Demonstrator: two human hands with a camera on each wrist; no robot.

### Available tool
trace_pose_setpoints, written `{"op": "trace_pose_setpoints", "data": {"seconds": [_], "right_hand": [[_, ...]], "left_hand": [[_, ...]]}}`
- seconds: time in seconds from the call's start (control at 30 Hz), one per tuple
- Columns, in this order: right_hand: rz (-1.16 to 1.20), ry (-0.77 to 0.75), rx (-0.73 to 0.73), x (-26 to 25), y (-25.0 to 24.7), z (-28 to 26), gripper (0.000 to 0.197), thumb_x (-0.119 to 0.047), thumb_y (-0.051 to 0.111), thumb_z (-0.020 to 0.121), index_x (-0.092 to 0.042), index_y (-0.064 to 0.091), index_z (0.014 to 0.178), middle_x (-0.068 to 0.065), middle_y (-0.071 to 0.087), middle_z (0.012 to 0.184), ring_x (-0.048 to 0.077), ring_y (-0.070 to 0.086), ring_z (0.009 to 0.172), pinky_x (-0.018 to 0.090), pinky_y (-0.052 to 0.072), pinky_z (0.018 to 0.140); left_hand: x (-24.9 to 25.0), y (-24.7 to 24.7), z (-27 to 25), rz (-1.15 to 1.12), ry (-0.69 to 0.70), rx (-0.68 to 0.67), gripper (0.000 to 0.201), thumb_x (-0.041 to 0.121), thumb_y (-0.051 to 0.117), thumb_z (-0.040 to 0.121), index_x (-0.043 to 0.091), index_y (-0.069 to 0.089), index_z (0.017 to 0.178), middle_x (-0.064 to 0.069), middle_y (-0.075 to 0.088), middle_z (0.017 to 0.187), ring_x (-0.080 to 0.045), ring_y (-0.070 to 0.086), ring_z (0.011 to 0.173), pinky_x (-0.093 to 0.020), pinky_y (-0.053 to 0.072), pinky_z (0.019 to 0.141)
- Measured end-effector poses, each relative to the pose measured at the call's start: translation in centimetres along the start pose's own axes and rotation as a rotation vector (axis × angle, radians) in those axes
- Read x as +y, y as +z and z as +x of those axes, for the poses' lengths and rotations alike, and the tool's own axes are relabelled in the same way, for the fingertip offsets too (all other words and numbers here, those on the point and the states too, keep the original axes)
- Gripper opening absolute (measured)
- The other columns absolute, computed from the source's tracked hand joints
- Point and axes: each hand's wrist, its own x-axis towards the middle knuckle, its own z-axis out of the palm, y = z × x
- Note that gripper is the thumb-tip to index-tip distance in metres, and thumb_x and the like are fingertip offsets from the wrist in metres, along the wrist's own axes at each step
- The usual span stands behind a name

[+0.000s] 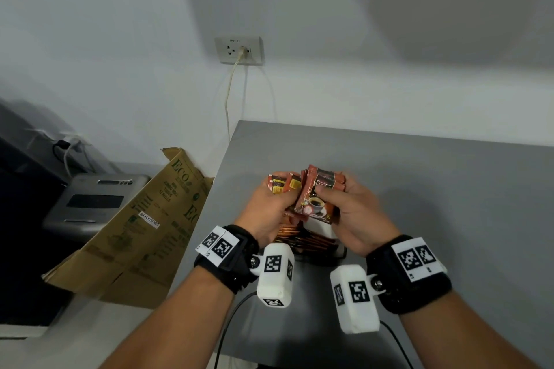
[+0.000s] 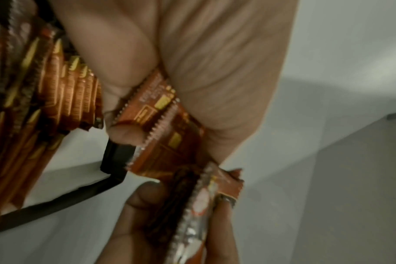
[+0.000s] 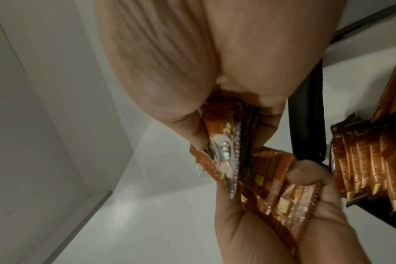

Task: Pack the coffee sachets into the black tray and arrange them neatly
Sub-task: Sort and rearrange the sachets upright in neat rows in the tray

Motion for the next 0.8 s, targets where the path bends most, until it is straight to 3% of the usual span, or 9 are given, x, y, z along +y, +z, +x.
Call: {"op": "trace_pose_setpoints", "data": {"seconds": [0.07,0.13,0.2,0.27,0.4,0.47,0.57,0.7,0.8], "right_hand": [[-0.035,-0.102,0.024,-0.5,0.0,0.0,0.021,0.003,0.060,0.092,-0.011,0.059,0.108,0.014,0.072,0.102,0.027,0.068,0.092,0.046,0.055,0.087],[-0.351,-0.271,0.033,-1.3,-0.5,-0.4,0.020,-0.003,0.064,0.093,-0.020,0.057,0.104,0.002,0.072,0.092,0.015,0.070,0.085,0.036,0.056,0.081],[-0.650,-0.359,-0.056,-2.0,-0.7,-1.2,0.019,-0.006,0.065,0.093,-0.019,0.055,0.104,-0.003,0.070,0.085,0.002,0.069,0.074,0.020,0.054,0.070],[-0.779,-0.337,-0.183,-2.1,-0.9,-1.6,0.021,-0.006,0.067,0.092,-0.019,0.057,0.104,0.001,0.071,0.088,0.007,0.072,0.075,0.024,0.059,0.069],[-0.464,-0.221,-0.157,-1.2,-1.6,-1.3,0.031,-0.001,0.068,0.085,-0.027,0.067,0.103,-0.001,0.075,0.102,0.021,0.072,0.091,0.035,0.059,0.083],[-0.139,-0.080,-0.092,-1.0,-1.6,-0.7,0.026,0.008,0.060,0.089,-0.016,0.065,0.101,0.006,0.075,0.094,0.024,0.071,0.083,0.036,0.058,0.077],[-0.131,0.029,-0.071,-0.7,-1.1,-0.1,0.019,0.007,0.058,0.092,-0.008,0.061,0.104,0.014,0.073,0.097,0.027,0.070,0.083,0.043,0.055,0.083],[-0.140,0.010,-0.002,-0.4,-0.6,0.3,0.024,0.004,0.058,0.093,-0.009,0.056,0.113,0.019,0.070,0.109,0.028,0.071,0.091,0.046,0.055,0.090],[0.041,-0.020,-0.043,-0.9,-1.2,0.2,0.031,0.008,0.049,0.096,-0.006,0.050,0.124,0.022,0.070,0.117,0.038,0.070,0.099,0.050,0.056,0.090]], "left_hand": [[-0.1,-0.5,0.0,-0.032,-0.158,-0.022,0.052,0.044,0.070,0.089,0.003,0.063,0.120,-0.015,0.066,0.085,-0.023,0.059,0.063,-0.027,0.049,0.048],[0.0,-1.1,0.2,-0.117,-0.285,-0.014,0.067,0.064,0.070,0.078,0.008,0.065,0.114,-0.014,0.063,0.082,-0.022,0.057,0.061,-0.027,0.047,0.048],[0.2,-1.6,0.4,-0.193,-0.351,0.016,0.056,0.054,0.076,0.075,0.009,0.065,0.106,-0.014,0.062,0.080,-0.022,0.057,0.059,-0.026,0.046,0.048],[0.5,-1.6,0.5,-0.232,-0.309,0.077,0.030,0.022,0.077,0.078,0.009,0.064,0.101,-0.014,0.063,0.078,-0.022,0.059,0.056,-0.026,0.048,0.047],[0.8,-2.2,0.7,-0.109,-0.051,0.198,0.036,-0.012,0.068,0.081,0.008,0.063,0.109,-0.016,0.070,0.082,-0.032,0.068,0.068,-0.045,0.056,0.070],[1.0,-2.0,0.6,-0.012,0.046,0.168,0.041,-0.016,0.069,0.079,0.008,0.063,0.111,-0.018,0.070,0.086,-0.037,0.067,0.080,-0.054,0.053,0.081],[1.2,-1.0,0.4,0.104,0.085,0.094,0.041,-0.017,0.068,0.080,0.007,0.064,0.113,-0.020,0.069,0.093,-0.037,0.066,0.088,-0.056,0.053,0.088],[1.5,-0.8,0.3,-0.124,-0.036,0.069,0.041,-0.010,0.044,0.088,0.000,0.059,0.125,-0.028,0.062,0.105,-0.035,0.066,0.083,-0.044,0.056,0.074],[1.4,-1.5,0.2,-0.148,-0.062,0.034,0.039,-0.010,0.038,0.094,0.001,0.055,0.127,-0.027,0.068,0.100,-0.035,0.071,0.080,-0.048,0.060,0.070]]}}
